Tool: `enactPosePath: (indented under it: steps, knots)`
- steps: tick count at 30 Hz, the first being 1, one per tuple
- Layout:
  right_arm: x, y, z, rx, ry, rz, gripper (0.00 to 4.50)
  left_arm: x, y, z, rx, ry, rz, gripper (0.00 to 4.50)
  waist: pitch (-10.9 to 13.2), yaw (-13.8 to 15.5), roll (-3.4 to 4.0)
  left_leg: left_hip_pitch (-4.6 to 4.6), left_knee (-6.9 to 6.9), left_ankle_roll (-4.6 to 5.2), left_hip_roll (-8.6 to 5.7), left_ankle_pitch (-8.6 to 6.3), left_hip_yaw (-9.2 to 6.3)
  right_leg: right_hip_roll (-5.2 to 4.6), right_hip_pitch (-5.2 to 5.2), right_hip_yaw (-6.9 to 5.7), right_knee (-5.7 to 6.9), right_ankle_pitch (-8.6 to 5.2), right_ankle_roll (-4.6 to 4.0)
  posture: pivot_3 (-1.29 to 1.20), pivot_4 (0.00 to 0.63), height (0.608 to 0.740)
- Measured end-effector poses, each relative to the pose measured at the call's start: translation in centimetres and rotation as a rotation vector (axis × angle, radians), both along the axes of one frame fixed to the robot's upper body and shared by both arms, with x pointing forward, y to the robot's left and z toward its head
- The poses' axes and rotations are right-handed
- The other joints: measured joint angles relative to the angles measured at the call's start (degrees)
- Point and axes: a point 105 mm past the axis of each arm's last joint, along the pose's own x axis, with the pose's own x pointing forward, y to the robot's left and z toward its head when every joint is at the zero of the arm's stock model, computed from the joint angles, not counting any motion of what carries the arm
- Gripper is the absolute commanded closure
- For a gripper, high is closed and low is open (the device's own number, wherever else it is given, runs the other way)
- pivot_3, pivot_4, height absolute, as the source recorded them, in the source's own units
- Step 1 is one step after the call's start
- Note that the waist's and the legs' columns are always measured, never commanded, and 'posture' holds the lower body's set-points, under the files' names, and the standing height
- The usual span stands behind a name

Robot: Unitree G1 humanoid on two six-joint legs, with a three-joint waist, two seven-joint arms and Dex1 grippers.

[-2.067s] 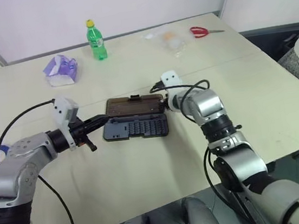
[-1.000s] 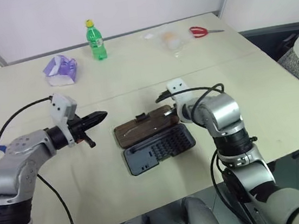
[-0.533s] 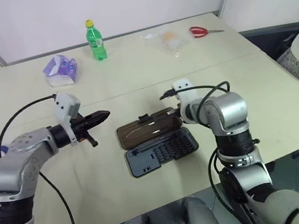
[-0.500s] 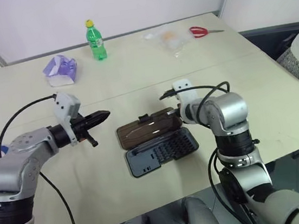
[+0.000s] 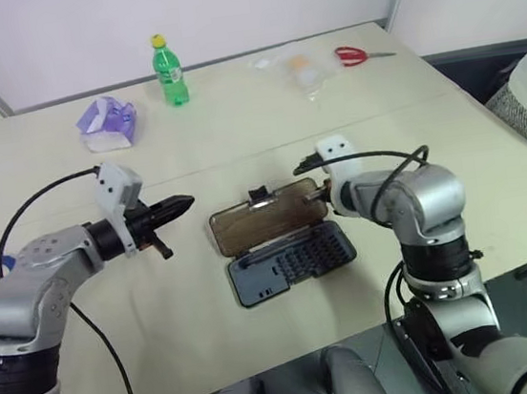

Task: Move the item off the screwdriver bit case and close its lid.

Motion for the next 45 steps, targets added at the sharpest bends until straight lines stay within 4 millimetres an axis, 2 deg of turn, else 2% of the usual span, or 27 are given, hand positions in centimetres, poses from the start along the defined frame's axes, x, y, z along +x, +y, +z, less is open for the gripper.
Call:
enactPosePath:
  steps: [10, 17, 45]
  knots:
    - [-0.1, 0.2, 0.2, 0.023, -0.007, 0.012, 4.48, 0.0, -0.1, 0.1, -0.002, -0.003, -0.006, 4.5, 0.0, 0.1, 0.0, 0.0, 0.0, 0.0, 0.0, 0.0, 0.01, 0.0, 0.0, 0.0, 0.0, 0.0, 0.0, 0.0, 0.15, 0.74]
    - [-0.9, -0.2, -2.2, 0.062, 0.086, 0.009, 4.48, 0.0, -0.1, 0.2, -0.001, -0.008, -0.008, 4.5, 0.0, 0.2, 0.0, 0.01, 0.0, 0.0, 0.01, 0.0, 0.03, 0.0, 0.0, 0.0, 0.0, 0.0, 0.0, 0.0, 0.15, 0.74]
    - [-2.0, -0.9, -2.5, 0.118, 0.166, -0.008, 4.48, 0.2, 0.0, -0.2, 0.003, 0.004, -0.012, 4.5, 0.0, 0.8, -0.02, 0.02, 0.02, 0.01, 0.02, 0.0, 0.08, 0.0, 0.03, 0.0, -0.02, 0.0, 0.0, 0.0, 0.15, 0.74]
